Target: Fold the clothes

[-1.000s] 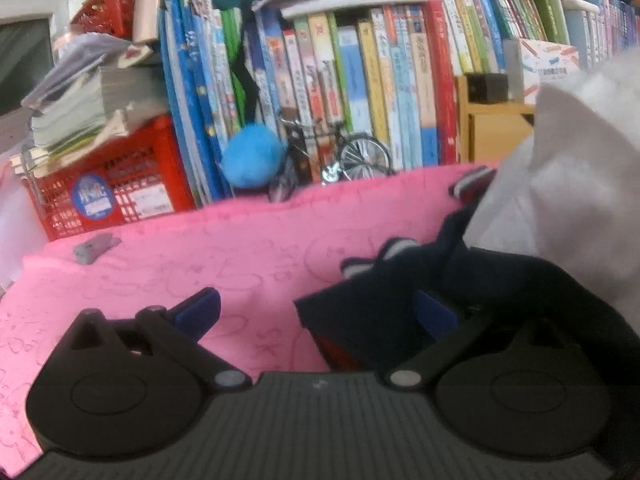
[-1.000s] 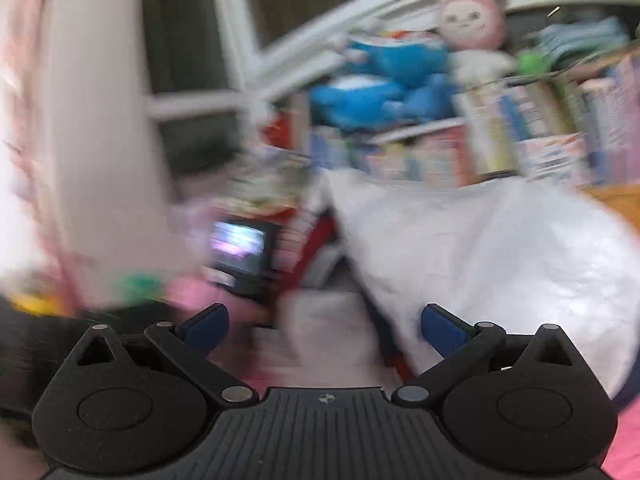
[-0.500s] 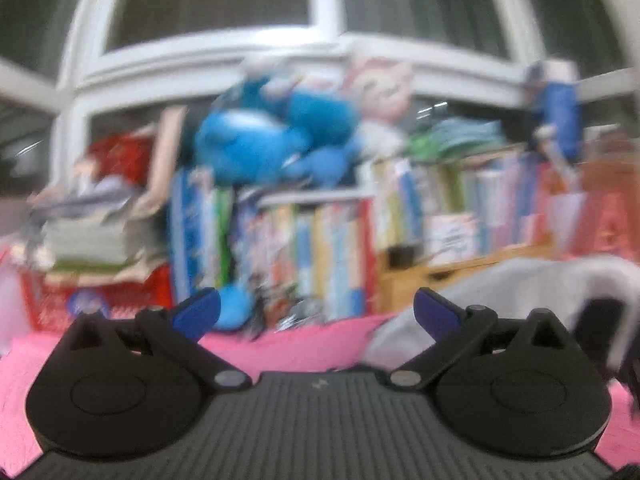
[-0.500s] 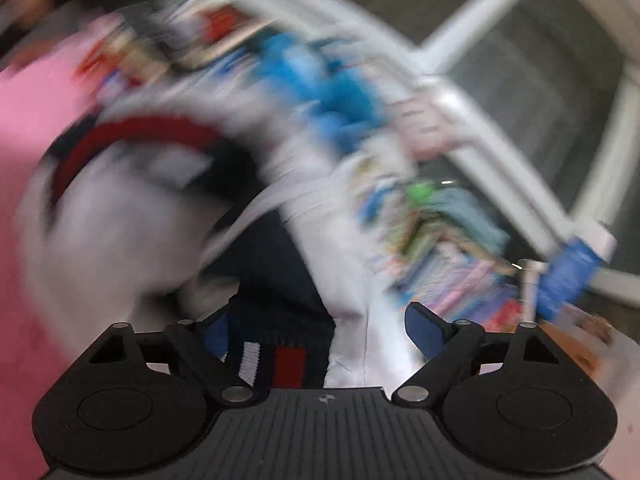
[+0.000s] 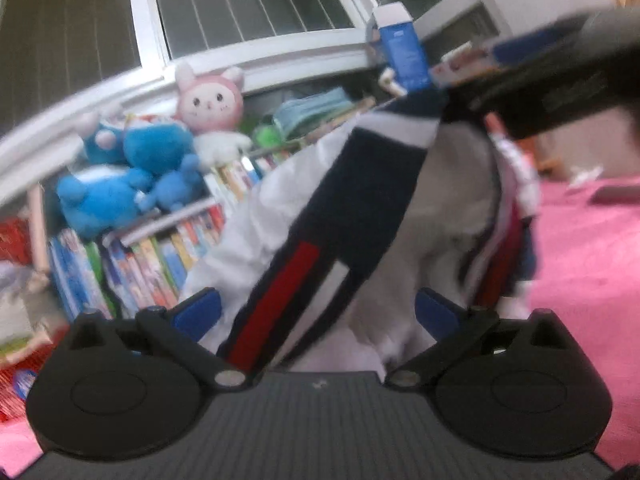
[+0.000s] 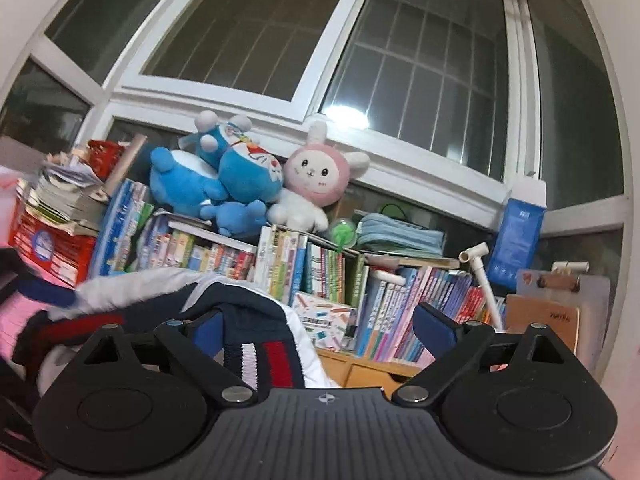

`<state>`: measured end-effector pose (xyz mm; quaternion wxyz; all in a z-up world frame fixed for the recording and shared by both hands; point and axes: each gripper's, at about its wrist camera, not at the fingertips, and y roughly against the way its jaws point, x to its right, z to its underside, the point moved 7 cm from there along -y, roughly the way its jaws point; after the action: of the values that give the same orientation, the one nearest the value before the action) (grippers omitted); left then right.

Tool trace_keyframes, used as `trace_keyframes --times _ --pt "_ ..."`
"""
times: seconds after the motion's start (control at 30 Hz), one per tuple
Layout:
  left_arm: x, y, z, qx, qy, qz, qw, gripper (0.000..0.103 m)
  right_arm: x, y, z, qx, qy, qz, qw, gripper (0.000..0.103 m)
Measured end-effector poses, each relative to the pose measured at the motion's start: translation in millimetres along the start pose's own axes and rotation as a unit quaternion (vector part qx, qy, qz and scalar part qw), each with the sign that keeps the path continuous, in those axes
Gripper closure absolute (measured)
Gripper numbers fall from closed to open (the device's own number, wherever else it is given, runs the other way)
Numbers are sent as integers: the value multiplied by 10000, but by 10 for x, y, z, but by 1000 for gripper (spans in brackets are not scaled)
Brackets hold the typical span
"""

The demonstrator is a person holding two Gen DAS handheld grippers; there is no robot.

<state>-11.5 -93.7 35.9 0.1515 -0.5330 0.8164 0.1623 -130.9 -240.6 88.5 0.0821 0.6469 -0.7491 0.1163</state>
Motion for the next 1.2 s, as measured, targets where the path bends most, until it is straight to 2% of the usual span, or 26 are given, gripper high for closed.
trace_keyframes --times 0.07,0.13,0.23,0.3,0.37,0.43,0.5,0.57,0.7,0.83,0.9,0.97,1.07,1.2 --pt "-93 -162 -39 59 -70 -453 9989 0 9 10 81 -85 60 152 9998 6" --pt "-341 -258 -94 39 71 -887 9960 0 29 1 187 -215 137 335 9991 2" --pt "-774 -341 -177 -54 343 -1474 9885 0 142 -160 557 -787 391 859 9924 3" --pt "-1051 -259 -278 -14 529 -1582 9860 0 214 -257 786 -1167 472 1126 9856 3" --pt "-1244 -114 -443 120 482 -1548 9867 0 247 -335 901 -1475 104 971 9842 3" --pt "-1355 63 -587 268 285 -1767 9835 0 222 -329 815 -1344 -189 820 9873 3" --pt "-1479 277 -690 445 233 -1950 9795 0 201 -251 598 -1004 -717 501 9911 3" --pt "-1582 454 -669 433 443 -1871 9804 0 198 -220 525 -953 -1026 344 9895 3" --pt "-1574 553 -371 6 910 -1289 9875 0 205 -209 535 -1158 -1414 205 9829 0" --pt "-1323 475 35 -579 897 -1319 9855 0 169 -200 571 -1388 -1681 84 9759 0" --pt "-1320 476 126 -712 1191 -1309 9816 0 -40 -196 719 -1595 -1209 133 9797 0" --pt "-1351 502 172 -781 1479 -1329 9769 0 20 -87 692 -1450 -1298 173 9807 0" --pt "-1477 621 131 -658 1512 -1509 9747 0 112 77 652 -1233 -1431 234 9817 1" --pt "-1592 578 262 -871 1552 -1559 9716 0 235 298 598 -942 -1608 314 9820 0"
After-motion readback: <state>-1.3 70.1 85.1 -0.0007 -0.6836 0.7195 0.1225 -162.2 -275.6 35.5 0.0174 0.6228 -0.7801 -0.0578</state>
